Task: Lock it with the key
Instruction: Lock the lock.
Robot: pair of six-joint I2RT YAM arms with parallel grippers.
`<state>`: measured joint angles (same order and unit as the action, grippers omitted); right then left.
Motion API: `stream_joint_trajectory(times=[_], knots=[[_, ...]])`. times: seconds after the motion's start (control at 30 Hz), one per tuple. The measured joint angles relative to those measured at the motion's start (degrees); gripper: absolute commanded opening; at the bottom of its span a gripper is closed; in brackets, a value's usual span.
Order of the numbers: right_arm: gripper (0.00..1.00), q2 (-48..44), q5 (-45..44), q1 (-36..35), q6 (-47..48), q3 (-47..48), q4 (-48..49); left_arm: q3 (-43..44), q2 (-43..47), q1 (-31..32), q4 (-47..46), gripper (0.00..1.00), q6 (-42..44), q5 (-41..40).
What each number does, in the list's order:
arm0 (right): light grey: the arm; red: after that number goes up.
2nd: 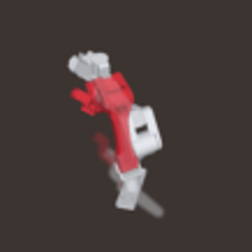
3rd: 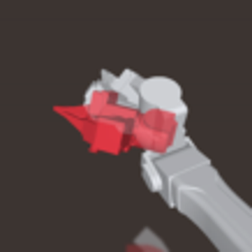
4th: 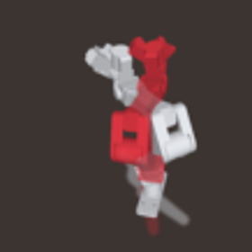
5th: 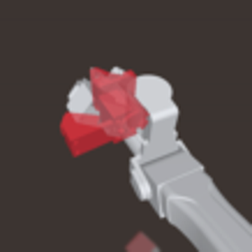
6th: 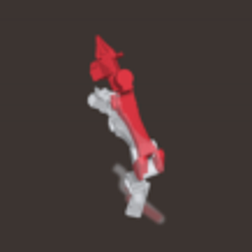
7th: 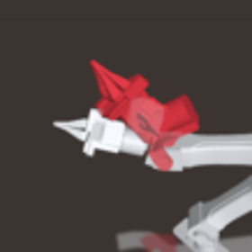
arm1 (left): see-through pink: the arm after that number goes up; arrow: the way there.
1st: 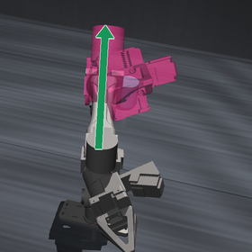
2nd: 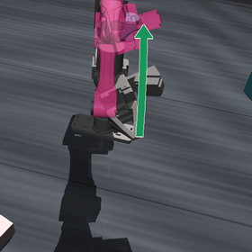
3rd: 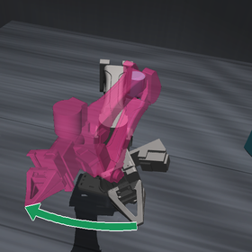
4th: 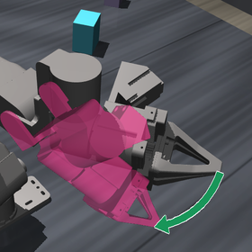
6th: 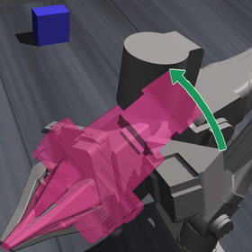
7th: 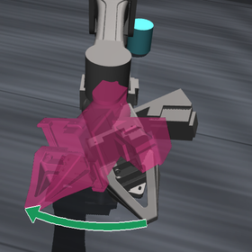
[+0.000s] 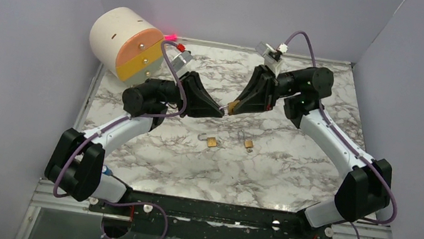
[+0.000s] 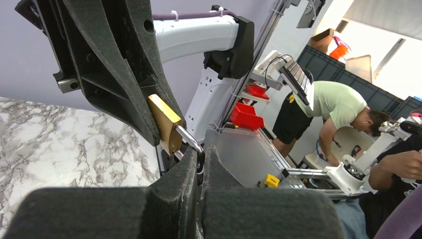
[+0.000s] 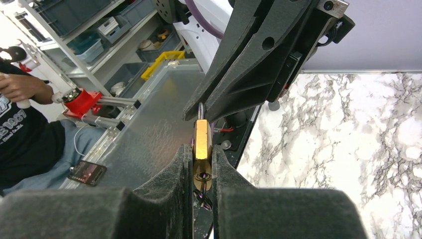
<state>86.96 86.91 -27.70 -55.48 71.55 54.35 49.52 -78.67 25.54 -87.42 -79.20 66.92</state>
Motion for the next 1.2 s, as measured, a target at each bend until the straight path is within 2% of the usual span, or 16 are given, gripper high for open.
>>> stream_joint_trajectory(times=[0.23, 0.53, 0.93, 1.2], knots=[[0.01, 0.0, 0.0, -0.4, -2.1, 0.0, 0.5, 0.0, 0.1, 0.4, 0.0, 0.00, 2.6, 0.2], [0.01, 1.1, 0.0, -0.5, -8.4, 0.1, 6.6, 0.0, 0.3, 0.5, -0.1, 0.00, 4.4, 0.2], [0.01, 0.4, -0.1, -3.5, 6.0, 2.9, -9.5, 0.0, 1.0, 0.4, -0.4, 0.00, 6.7, 2.4], [0.01, 0.7, 2.1, -4.5, 7.5, 2.9, -11.2, 0.8, -0.1, 1.1, -0.5, 0.00, 5.9, 6.2]])
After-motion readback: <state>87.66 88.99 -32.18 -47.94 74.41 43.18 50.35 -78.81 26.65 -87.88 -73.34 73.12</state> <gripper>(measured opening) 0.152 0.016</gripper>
